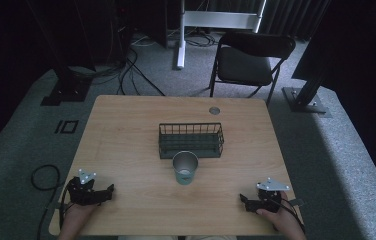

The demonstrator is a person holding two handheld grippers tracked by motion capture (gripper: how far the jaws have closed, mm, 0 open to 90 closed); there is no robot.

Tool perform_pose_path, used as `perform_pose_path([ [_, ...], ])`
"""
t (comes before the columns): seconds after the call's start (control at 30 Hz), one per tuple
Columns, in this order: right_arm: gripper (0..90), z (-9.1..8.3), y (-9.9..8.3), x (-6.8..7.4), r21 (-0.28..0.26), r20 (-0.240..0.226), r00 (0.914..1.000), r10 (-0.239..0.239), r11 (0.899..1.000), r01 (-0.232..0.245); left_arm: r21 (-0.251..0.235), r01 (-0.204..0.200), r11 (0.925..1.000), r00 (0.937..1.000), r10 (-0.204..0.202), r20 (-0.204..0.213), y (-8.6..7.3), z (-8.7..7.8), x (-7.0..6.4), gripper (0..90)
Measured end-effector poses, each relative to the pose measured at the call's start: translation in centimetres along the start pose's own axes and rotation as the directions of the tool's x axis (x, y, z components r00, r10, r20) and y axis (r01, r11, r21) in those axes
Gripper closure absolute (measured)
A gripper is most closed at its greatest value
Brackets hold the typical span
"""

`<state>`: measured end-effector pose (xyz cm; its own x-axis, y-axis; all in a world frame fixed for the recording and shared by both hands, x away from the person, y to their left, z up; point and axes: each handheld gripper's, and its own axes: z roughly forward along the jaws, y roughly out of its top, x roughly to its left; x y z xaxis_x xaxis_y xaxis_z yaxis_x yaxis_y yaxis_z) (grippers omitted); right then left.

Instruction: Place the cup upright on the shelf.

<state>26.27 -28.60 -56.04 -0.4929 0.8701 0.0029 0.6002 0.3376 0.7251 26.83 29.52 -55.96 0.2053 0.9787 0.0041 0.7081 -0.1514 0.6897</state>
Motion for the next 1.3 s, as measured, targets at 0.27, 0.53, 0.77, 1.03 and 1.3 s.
perform_pose_path([
  [0.27,11.4,0.0,0.0,0.0,0.001,-0.003,1.0,-0.002,1.0,0.002,0.0,0.0,1.0,1.0,0.0,0.0,0.0,0.0,0.0,1.4],
  [0.53,11.5,0.0,0.0,0.0,0.001,-0.003,1.0,-0.001,1.0,0.001,0.0,0.0,1.0,1.0,0.0,0.0,0.0,0.0,0.0,1.4],
  [0.77,11.4,0.0,0.0,0.0,0.001,-0.003,1.0,-0.002,1.0,0.002,0.0,0.0,1.0,1.0,0.0,0.0,0.0,0.0,0.0,1.4],
  [1.03,11.6,0.2,0.3,0.2,-0.002,-0.01,0.9999,-0.009,1.0,0.009,0.0,0.0,1.0,1.0,0.0,0.0,0.0,0.0,0.0,1.4],
  [1.3,11.6,0.8,1.4,1.2,-0.023,-0.051,0.9985,-0.021,1.0,0.019,0.0,0.0,1.0,1.0,0.0,0.0,0.0,0.0,0.0,1.4],
])
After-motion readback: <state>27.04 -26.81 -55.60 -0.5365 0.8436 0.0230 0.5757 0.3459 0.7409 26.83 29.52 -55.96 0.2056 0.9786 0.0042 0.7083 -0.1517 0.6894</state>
